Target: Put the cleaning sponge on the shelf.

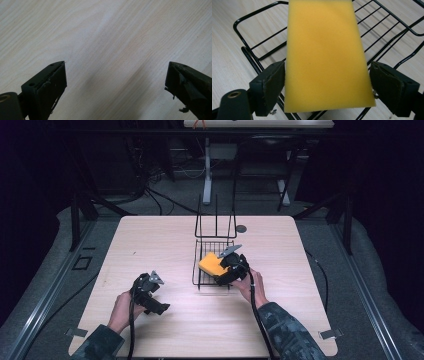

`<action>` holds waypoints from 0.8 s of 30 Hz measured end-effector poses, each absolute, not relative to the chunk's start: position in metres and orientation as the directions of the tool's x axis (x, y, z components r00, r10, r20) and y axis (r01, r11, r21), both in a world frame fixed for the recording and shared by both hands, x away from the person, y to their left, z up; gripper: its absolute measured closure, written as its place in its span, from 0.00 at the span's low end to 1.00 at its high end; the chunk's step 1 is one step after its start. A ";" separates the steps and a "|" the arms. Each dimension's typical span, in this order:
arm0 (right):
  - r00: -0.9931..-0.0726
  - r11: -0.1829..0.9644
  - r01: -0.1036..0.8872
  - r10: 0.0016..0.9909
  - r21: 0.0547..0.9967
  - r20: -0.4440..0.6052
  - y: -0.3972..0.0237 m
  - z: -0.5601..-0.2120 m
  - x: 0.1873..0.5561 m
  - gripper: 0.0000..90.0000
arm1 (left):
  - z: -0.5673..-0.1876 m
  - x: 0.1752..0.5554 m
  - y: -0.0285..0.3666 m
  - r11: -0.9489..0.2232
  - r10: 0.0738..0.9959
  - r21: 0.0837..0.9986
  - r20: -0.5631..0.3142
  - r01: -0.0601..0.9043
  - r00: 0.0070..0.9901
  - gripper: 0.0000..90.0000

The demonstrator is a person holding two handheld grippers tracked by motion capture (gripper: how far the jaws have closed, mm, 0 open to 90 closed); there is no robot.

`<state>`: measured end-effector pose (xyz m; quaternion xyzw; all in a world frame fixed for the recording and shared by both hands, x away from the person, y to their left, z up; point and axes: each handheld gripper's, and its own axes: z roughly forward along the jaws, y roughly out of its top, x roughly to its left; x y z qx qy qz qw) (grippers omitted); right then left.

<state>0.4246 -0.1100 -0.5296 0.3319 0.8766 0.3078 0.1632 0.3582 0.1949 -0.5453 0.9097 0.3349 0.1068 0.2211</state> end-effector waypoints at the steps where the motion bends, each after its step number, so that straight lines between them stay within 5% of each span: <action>1: -0.726 0.588 0.484 0.683 0.649 -0.077 -0.110 -0.528 0.424 0.15 | -0.545 0.358 0.195 -0.679 0.655 0.473 0.046 0.561 0.754 0.04; 24: -0.739 0.550 0.466 0.673 0.693 -0.036 -0.134 -0.489 0.390 0.09 | -0.545 0.357 0.194 -0.675 0.659 0.480 0.050 0.561 0.751 0.04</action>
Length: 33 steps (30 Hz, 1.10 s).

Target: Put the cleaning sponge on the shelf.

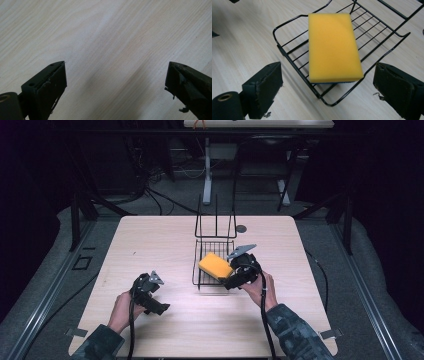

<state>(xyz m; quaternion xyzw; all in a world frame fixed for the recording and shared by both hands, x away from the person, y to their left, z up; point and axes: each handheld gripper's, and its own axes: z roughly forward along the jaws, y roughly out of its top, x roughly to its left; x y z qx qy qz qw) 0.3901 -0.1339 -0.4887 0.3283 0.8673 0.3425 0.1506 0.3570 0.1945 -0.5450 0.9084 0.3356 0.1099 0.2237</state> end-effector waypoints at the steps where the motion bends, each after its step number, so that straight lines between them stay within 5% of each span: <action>1: -0.739 0.551 0.468 0.673 0.691 -0.037 -0.136 -0.487 0.388 0.09 | -0.545 0.357 0.194 -0.675 0.659 0.480 0.050 0.560 0.751 0.04; 17: -0.702 0.546 0.519 0.711 0.658 -0.037 -0.176 -0.481 0.355 0.09 | -0.545 0.357 0.194 -0.678 0.656 0.478 0.051 0.558 0.753 0.04; 33: -0.607 0.514 0.637 0.794 0.575 -0.037 -0.236 -0.513 0.331 0.09 | -0.545 0.357 0.192 -0.686 0.653 0.478 0.072 0.549 0.754 0.08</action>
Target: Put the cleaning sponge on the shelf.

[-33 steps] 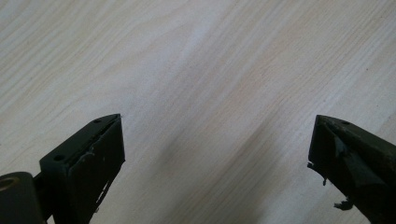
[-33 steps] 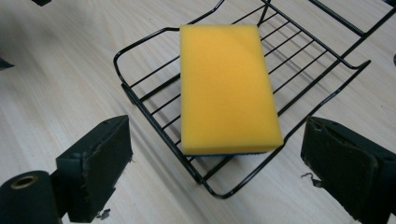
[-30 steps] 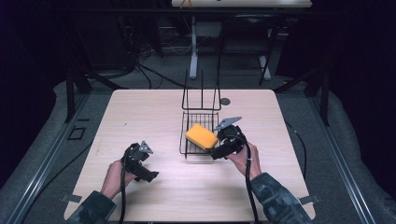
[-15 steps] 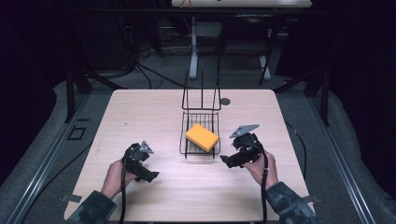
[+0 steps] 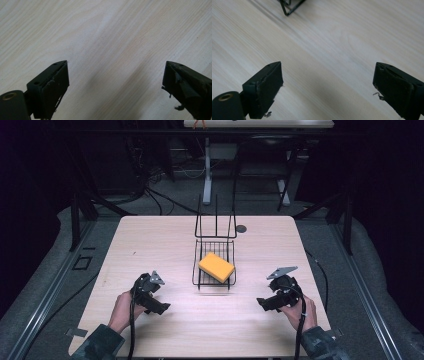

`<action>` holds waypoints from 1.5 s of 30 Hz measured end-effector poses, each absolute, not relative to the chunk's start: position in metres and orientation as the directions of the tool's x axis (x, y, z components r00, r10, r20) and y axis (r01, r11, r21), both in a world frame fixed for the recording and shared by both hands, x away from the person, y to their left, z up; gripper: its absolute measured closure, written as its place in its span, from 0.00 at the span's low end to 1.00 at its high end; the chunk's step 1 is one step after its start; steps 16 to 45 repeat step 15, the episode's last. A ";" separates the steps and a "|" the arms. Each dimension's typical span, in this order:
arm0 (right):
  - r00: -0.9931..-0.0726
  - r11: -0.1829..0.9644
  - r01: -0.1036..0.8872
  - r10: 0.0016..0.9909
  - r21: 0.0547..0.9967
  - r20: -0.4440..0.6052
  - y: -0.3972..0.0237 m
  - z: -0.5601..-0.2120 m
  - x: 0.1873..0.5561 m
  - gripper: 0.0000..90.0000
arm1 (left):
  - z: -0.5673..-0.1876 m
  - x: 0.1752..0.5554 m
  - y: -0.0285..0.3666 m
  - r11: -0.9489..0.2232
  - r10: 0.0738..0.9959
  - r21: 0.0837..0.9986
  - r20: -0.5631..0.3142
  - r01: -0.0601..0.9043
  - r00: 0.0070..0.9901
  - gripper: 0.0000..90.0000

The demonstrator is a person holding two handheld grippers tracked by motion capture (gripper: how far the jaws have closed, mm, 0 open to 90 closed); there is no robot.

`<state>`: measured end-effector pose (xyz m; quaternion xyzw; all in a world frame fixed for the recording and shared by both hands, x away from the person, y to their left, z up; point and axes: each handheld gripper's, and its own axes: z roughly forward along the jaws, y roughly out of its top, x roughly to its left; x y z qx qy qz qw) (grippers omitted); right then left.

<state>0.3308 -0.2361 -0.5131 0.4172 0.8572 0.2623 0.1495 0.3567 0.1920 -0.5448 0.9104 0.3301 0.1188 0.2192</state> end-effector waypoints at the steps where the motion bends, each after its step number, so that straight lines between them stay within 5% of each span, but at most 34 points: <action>1: -0.603 0.511 0.647 0.797 0.566 -0.032 -0.238 -0.516 0.330 0.09 | -0.545 0.357 0.192 -0.691 0.652 0.472 0.079 0.548 0.754 0.08; 12: -0.592 0.544 0.674 0.803 0.500 -0.075 -0.246 -0.528 0.332 0.09 | -0.547 0.358 0.189 -0.706 0.648 0.456 0.108 0.542 0.754 0.06; 45: -0.589 0.547 0.670 0.803 0.502 -0.089 -0.247 -0.529 0.333 0.10 | -0.547 0.359 0.188 -0.714 0.641 0.448 0.109 0.538 0.760 0.03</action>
